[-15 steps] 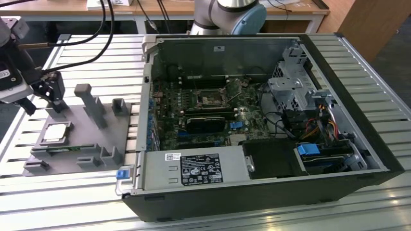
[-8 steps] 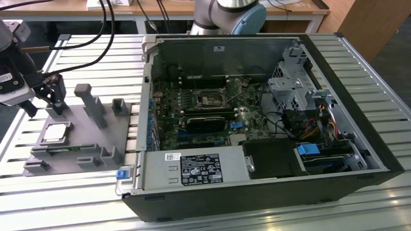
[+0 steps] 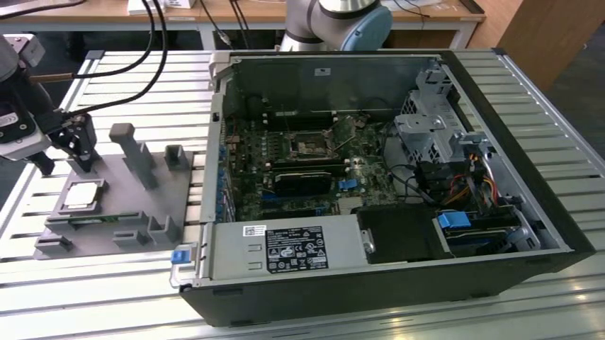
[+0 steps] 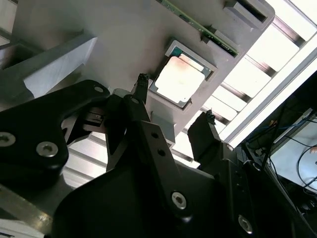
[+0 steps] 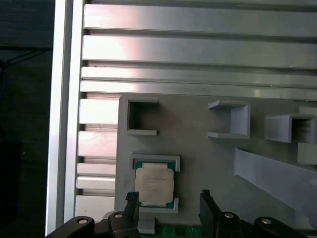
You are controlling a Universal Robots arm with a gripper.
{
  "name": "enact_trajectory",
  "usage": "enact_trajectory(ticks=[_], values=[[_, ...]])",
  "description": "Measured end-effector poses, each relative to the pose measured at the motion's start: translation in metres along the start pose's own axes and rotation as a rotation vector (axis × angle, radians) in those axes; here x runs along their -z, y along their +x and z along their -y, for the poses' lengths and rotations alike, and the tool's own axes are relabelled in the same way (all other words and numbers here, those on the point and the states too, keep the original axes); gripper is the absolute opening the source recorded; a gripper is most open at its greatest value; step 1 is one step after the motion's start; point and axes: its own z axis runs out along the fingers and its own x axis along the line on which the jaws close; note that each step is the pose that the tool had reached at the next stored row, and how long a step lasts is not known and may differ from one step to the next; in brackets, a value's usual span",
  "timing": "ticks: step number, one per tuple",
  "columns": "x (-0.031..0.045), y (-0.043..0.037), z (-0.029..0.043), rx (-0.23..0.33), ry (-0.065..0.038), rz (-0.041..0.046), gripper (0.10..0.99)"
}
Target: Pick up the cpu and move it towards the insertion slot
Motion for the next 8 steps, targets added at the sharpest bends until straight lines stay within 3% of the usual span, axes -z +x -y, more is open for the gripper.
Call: enact_trajectory(ticks=[8], values=[[-0.006,0.0004,0.0001,0.0,0.0,-0.0005,0.604]])
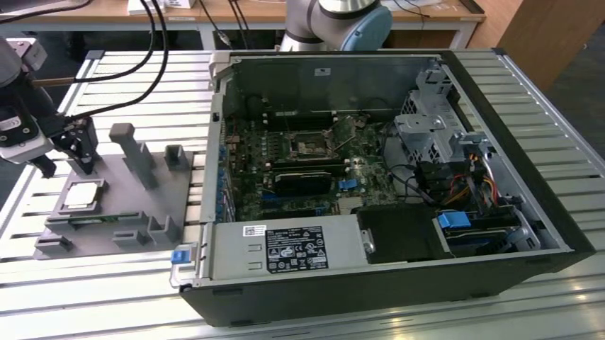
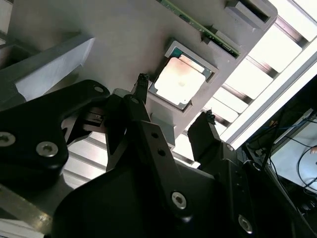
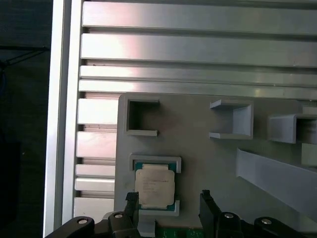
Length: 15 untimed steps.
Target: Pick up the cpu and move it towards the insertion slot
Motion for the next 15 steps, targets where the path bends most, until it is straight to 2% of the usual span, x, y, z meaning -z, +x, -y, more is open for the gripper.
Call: enact_trajectory(ticks=[15], values=[[-0.0137,0.0021,0.0004,0.009,0.0,-0.0046,0.604]])
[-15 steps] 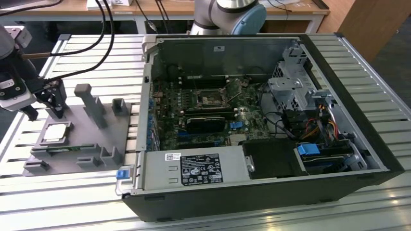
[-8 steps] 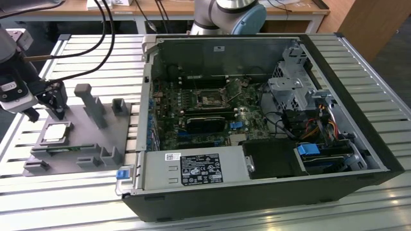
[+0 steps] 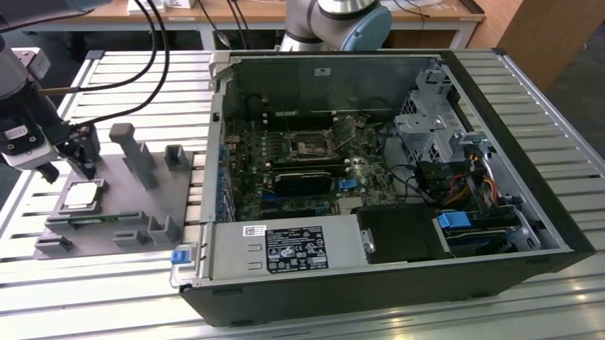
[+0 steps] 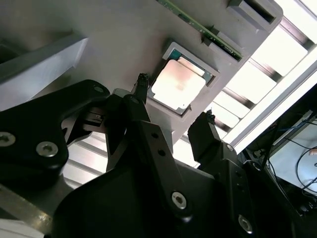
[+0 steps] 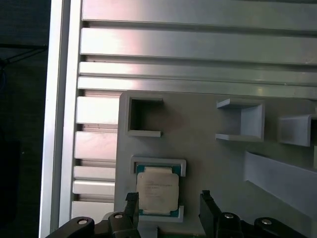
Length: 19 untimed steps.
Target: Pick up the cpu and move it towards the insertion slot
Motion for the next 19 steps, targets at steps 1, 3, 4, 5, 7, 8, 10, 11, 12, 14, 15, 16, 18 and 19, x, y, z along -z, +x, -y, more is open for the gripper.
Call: enact_trajectory(ticks=[1,3,4,5,7,8,10,11,12,14,15,16,18,19], values=[[-0.0013,0.0001,0.0001,0.0,0.0,-0.0003,0.604],[-0.0034,0.0008,0.0004,0.002,0.0,-0.0006,0.604],[-0.0045,0.0011,0.0006,0.004,0.0,-0.0006,0.604],[-0.0051,0.0018,0.0005,0.007,0.0,-0.0007,0.604],[-0.0063,0.0037,0.0005,0.01,0.0,-0.0006,0.604],[-0.0071,0.0045,0.0006,0.011,0.0,-0.0007,0.604],[-0.0089,0.006,0.0007,0.012,0.0,-0.0006,0.604],[-0.0095,0.0069,0.0007,0.012,0.0,-0.0006,0.604],[-0.0102,0.0075,0.0007,0.012,0.0,-0.0006,0.604],[-0.0121,0.008,0.0008,0.012,0.0,-0.0006,0.604],[-0.0131,0.0084,0.0008,0.012,0.0,-0.0006,0.604],[-0.014,0.0086,0.0008,0.012,-0.001,-0.0005,0.604],[-0.0158,0.0089,0.0008,0.012,-0.002,-0.0005,0.604],[-0.0167,0.009,0.0009,0.012,-0.002,-0.0005,0.612]])
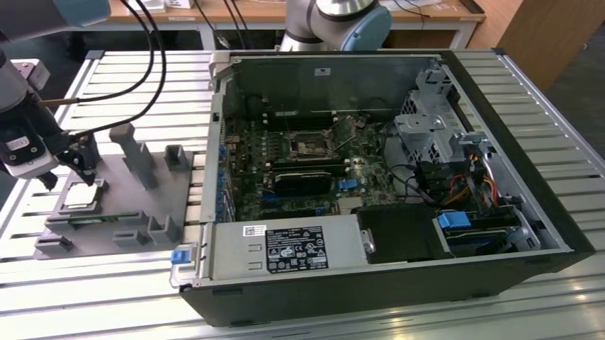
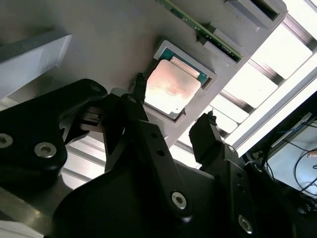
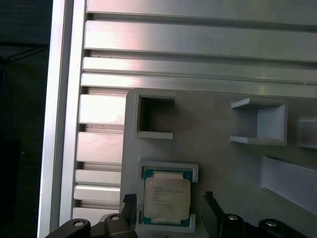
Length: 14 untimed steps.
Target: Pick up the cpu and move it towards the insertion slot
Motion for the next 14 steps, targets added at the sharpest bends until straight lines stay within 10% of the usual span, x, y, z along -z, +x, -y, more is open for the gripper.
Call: enact_trajectory(ticks=[14], values=[[-0.014,0.0007,0.0012,0.0,-0.006,0.0001,0.675]])
